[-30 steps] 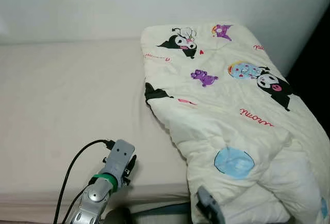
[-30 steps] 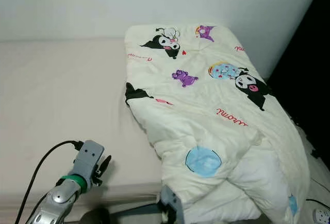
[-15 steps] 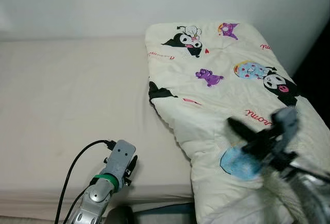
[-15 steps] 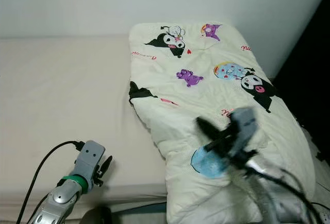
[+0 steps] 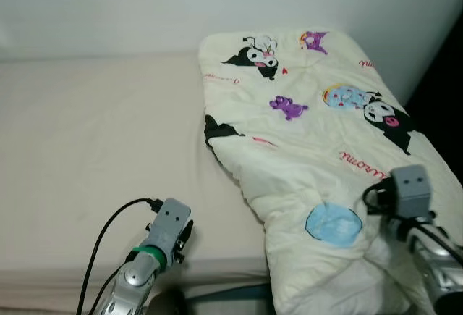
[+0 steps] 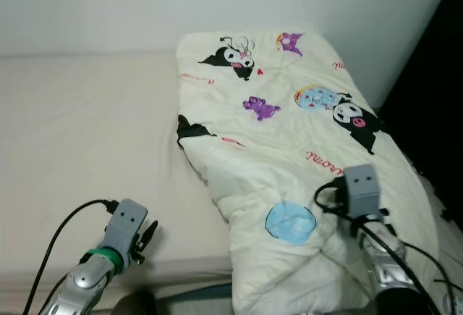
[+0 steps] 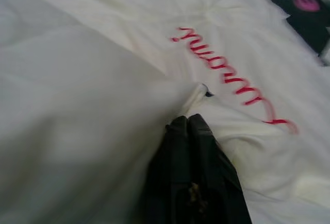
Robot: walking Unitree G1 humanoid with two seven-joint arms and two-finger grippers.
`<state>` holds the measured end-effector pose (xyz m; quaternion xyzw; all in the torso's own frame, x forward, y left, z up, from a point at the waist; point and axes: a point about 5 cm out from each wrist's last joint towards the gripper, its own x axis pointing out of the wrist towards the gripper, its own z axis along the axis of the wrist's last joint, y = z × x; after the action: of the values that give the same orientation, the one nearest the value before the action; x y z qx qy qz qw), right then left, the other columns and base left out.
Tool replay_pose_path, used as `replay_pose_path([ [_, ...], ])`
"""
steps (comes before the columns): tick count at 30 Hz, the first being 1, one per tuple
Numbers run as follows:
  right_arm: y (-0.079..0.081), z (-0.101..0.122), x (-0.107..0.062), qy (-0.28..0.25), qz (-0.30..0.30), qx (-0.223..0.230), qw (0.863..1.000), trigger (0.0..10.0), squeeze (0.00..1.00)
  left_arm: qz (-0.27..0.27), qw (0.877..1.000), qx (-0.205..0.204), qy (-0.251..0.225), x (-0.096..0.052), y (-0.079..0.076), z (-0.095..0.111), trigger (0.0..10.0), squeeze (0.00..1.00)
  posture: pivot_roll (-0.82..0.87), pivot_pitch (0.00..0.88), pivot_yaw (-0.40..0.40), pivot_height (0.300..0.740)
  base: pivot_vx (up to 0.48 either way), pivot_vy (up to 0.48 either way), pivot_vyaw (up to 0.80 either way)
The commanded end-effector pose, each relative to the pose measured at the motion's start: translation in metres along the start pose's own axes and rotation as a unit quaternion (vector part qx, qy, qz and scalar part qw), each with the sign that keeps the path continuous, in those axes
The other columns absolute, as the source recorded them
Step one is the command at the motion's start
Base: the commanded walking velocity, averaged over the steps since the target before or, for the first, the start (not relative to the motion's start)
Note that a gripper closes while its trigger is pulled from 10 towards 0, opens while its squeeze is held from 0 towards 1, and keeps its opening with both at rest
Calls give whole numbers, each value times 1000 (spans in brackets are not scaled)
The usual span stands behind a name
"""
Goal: Clean up the room
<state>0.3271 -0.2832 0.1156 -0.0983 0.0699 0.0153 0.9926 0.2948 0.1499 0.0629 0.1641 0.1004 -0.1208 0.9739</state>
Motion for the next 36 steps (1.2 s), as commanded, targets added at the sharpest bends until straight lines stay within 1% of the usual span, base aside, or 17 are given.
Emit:
replay_pose_path([
  [1,23,-12,3,23,63,27,997,10000,0,-1,1000,3,20,-5,0,-9,10000,0,-86,176,158,595,0,0,0],
  [6,87,-8,6,17,238,83,968,10000,0,0,1000,4,21,-6,1,-10,10000,0,-89,179,159,595,0,0,0],
  [8,133,-9,-12,23,389,89,917,10000,0,0,1000,3,20,-5,0,-8,10000,0,-90,183,160,595,0,0,0],
  [9,133,-9,-12,23,389,89,917,10000,0,0,1000,3,20,-5,0,-8,10000,0,-90,183,160,595,0,0,0],
  [10,161,-9,-47,46,521,98,846,10000,0,-2,1000,3,17,-4,0,-6,10000,0,-98,182,159,595,0,0,0],
  [11,161,-9,-47,46,521,98,846,10000,0,-2,1000,3,17,-4,0,-6,10000,0,-98,182,159,595,0,0,0],
  [14,174,6,-90,57,624,119,770,10000,0,-3,1000,4,17,-3,0,-5,10000,0,-107,180,156,595,0,0,0],
  [16,175,10,-98,58,639,127,756,10000,0,-3,1000,4,17,-3,0,-5,10000,0,-107,180,156,595,0,0,0],
  [19,172,35,-128,59,698,164,694,10000,0,-4,1000,5,17,-2,-1,-5,10000,0,-122,169,154,595,0,0,0],
  [23,163,53,-141,48,721,183,666,10000,0,-6,1000,5,16,-1,-2,-5,10000,0,-140,158,145,595,0,0,0],
  [25,158,58,-139,34,714,180,675,10000,0,-7,1000,4,15,0,-3,-4,10000,0,-140,158,145,595,0,0,0],
  [28,125,71,-91,-46,578,154,800,10000,0,-8,1000,0,13,3,-6,-2,10000,0,-148,148,143,595,0,0,0],
  [29,125,71,-91,-46,578,154,800,10000,0,-8,1000,0,13,3,-6,-2,10000,0,-148,148,143,595,0,0,0],
  [30,113,72,-76,-71,524,158,834,10000,0,-9,1000,0,12,3,-7,-2,10000,0,-148,148,143,595,0,0,0],
  [31,113,72,-76,-71,524,158,834,10000,0,-9,1000,0,12,3,-7,-2,10000,0,-148,148,143,595,0,0,0],
  [33,100,61,-52,-78,426,159,888,10000,0,-12,1000,1,11,3,-9,-2,10000,0,-139,147,147,595,0,0,0],
  [36,100,47,-42,-61,381,144,911,10000,0,-13,1000,1,11,2,-8,-2,10000,0,-128,148,150,595,0,0,0],
])
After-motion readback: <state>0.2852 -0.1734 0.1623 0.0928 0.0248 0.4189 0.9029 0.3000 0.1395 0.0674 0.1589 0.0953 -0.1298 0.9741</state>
